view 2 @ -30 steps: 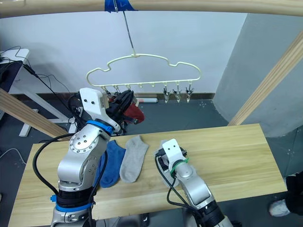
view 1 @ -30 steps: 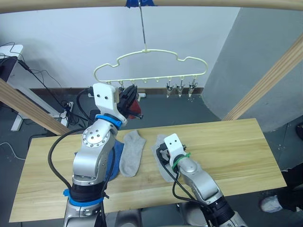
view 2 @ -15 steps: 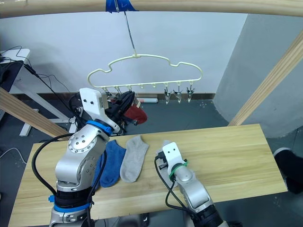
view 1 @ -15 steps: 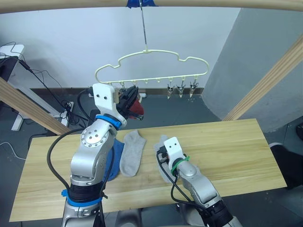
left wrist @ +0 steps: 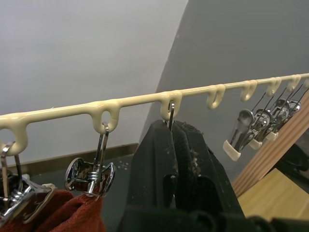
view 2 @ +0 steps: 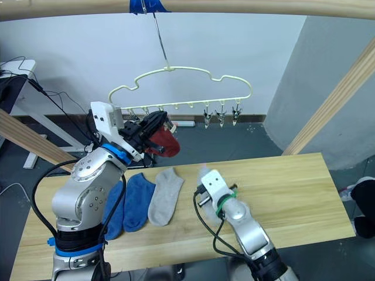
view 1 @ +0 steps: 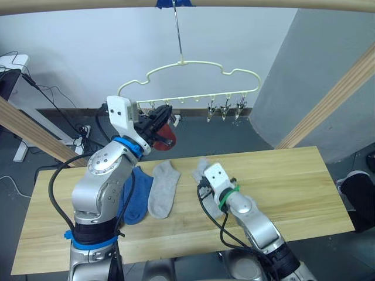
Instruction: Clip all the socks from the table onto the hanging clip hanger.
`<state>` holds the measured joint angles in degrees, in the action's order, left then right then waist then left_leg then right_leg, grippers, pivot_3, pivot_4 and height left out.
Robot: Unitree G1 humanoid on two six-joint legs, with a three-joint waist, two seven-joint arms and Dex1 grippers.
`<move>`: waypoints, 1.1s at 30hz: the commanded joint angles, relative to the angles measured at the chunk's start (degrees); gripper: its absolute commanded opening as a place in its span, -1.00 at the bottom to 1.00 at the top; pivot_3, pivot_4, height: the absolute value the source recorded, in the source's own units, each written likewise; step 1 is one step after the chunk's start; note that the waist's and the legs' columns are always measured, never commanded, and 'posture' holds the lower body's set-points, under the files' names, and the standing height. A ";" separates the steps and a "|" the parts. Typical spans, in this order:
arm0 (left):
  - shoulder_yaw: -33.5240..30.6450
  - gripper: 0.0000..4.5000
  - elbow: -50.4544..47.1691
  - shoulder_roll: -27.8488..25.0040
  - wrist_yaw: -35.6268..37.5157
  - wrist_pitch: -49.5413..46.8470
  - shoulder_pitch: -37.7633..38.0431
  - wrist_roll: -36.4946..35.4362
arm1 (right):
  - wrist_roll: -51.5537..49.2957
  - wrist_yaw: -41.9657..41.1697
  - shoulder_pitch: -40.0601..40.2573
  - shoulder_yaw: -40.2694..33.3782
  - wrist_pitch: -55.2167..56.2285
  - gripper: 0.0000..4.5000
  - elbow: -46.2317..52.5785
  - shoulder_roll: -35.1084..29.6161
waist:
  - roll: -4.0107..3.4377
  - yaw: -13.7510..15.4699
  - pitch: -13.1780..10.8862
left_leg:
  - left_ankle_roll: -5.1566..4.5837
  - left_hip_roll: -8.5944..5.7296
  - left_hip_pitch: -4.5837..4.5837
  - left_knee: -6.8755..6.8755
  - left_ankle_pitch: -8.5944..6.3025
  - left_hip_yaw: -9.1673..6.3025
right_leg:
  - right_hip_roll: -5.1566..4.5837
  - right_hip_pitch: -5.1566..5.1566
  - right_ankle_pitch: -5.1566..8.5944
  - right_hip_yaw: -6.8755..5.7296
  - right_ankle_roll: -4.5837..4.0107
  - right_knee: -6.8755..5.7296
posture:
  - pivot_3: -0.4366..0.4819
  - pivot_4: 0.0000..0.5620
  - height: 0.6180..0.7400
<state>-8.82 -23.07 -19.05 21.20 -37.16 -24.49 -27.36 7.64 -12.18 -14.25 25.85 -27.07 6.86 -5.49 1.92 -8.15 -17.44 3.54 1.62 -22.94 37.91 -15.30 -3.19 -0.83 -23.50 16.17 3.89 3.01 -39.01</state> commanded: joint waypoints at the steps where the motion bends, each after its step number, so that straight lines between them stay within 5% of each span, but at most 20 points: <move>1: -1.32 -1.00 -1.73 -1.02 1.19 -0.40 -1.86 -2.94 | 0.72 -2.53 -3.89 0.57 4.91 -0.98 1.47 -0.15 | 0.00 -0.02 -0.01 | 0.00 0.01 0.00 0.00 0.00 0.01 | 0.00 0.00 0.00 0.01 0.00 0.00 | -0.53 0.11 1.00; 9: -1.06 -1.00 -2.11 -1.54 1.20 -1.17 -1.70 -3.96 | 0.34 -5.80 -11.46 0.53 8.78 -0.98 -2.54 1.16 | 0.00 0.02 -0.01 | 0.00 0.01 -0.06 -0.02 0.00 0.00 | -0.07 -0.03 0.00 0.02 -0.01 0.05 | -0.51 0.10 1.00; 33: -0.14 -1.00 -2.40 -1.76 0.60 -0.61 -0.33 -3.21 | 1.29 -9.28 -16.54 -0.39 13.71 -0.98 -5.28 2.40 | 0.00 0.04 -0.01 | 0.00 0.02 -0.05 -0.01 0.00 -0.06 | -0.09 -0.03 -0.01 0.01 -0.02 0.02 | -0.49 0.08 1.00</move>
<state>-9.26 -22.64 -20.57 21.86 -38.94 -25.07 -30.27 8.51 -21.39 -30.03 25.98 -14.86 0.59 -3.84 1.92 -8.11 -17.45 3.54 1.64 -22.99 37.90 -15.30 -3.26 -0.92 -23.54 16.16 3.90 2.99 -38.98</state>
